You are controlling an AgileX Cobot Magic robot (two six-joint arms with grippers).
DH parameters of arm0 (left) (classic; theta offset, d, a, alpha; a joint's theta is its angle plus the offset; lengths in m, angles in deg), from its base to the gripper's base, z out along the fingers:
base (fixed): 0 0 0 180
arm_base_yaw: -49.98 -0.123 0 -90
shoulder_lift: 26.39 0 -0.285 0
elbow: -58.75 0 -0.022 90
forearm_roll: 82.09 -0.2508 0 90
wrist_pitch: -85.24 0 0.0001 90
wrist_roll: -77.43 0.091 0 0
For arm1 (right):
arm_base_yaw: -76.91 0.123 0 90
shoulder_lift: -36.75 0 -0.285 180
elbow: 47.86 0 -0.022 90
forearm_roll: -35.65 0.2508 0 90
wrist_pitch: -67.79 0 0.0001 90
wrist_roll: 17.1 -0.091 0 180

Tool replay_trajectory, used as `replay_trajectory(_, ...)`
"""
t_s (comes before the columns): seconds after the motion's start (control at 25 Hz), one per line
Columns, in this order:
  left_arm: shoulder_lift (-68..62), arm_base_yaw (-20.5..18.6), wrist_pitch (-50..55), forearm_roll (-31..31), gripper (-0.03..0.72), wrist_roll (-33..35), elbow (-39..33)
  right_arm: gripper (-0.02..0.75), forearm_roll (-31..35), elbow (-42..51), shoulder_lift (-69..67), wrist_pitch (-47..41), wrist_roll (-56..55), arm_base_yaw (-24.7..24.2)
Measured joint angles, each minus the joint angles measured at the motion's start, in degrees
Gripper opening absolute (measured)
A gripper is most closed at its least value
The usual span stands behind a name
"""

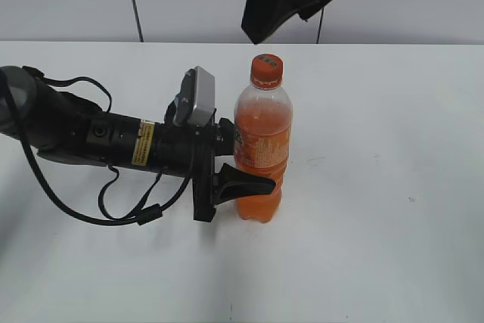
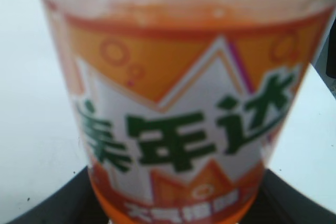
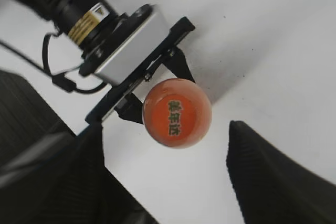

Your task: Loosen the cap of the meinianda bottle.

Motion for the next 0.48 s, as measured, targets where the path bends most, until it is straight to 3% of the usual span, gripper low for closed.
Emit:
replay_trajectory(0.12,0.0,0.0,0.0,0.0,0.399,0.0,0.0,0.497,-0.89,0.0,-0.38,0.87,-11.17,0.0)
replay_trajectory(0.48,0.0,0.0,0.0,0.0,0.399,0.0,0.0,0.475,-1.56,0.0,-6.21,-0.22,-14.26,0.0)
